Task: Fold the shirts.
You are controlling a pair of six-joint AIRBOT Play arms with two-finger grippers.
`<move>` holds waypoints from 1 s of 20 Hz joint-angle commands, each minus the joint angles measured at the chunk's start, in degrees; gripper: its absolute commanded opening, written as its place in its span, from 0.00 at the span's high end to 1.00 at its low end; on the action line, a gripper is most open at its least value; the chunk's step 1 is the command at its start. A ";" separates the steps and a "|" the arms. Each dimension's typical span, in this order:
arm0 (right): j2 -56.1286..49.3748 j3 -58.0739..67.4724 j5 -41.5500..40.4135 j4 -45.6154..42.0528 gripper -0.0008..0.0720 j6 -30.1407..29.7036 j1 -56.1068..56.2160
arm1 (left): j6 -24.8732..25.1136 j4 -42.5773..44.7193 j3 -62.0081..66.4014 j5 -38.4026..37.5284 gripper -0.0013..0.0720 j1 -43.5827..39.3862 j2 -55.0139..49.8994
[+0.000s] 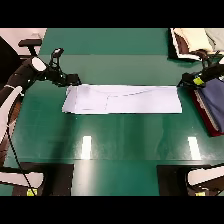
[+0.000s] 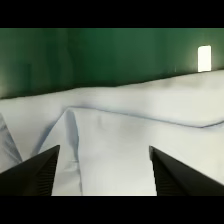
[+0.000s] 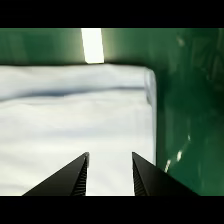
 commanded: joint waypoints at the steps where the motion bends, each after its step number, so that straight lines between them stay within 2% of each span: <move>1: -1.31 1.88 1.64 5.27 0.50 -3.34 -2.47 | -1.11 -1.05 2.64 -2.12 0.11 0.00 -0.61; 2: -1.33 1.70 4.04 5.27 0.40 -4.35 -3.96 | -1.09 -1.25 3.67 -4.17 0.11 0.00 -0.61; 4: -1.01 -1.16 6.43 7.48 0.35 -6.23 -7.10 | -1.09 -2.19 4.24 -6.56 0.11 0.00 -0.61; 6: -1.01 -5.88 6.05 10.45 0.25 -6.93 -10.56 | -1.11 -5.03 4.20 -6.97 0.11 0.00 -0.68; 8: -1.22 -10.78 4.66 13.22 0.25 -8.48 -13.31 | -1.07 -8.76 4.20 -6.82 0.14 0.00 -0.68; 9: -1.46 -12.92 3.65 15.15 0.25 -9.09 -14.10 | -1.03 -10.01 4.20 -6.58 0.47 0.00 -0.68; 10: -1.77 -15.19 2.40 16.98 0.25 -9.38 -14.58 | -1.01 -10.51 4.20 -5.70 0.86 -0.35 -0.68; 11: -2.45 -16.57 2.01 18.34 0.26 -10.36 -14.56 | -0.59 -10.93 4.20 -4.92 0.94 -0.83 -0.68; 14: -4.98 -18.21 2.23 20.79 0.27 -12.44 -12.28 | -0.63 -10.99 4.20 -2.38 0.95 -3.50 -0.68; 15: -6.01 -17.57 2.23 21.14 0.34 -12.66 -11.06 | -0.66 -10.99 4.20 -1.07 0.95 -4.92 -0.68; 17: -7.69 -14.97 2.10 21.20 0.65 -12.66 -8.66 | -0.94 -10.99 4.20 2.01 0.95 -7.82 -1.14; 18: -7.85 -13.25 2.10 21.18 0.83 -12.66 -7.58 | -1.14 -10.99 4.20 3.39 0.95 -9.40 -1.73; 19: -7.45 -11.32 2.58 21.18 0.93 -12.63 -6.80 | -1.14 -11.02 4.26 4.44 0.95 -10.82 -2.60; 20: -6.58 -9.70 3.17 21.18 0.96 -12.63 -6.25 | -1.25 -11.04 4.28 5.57 0.95 -12.39 -3.63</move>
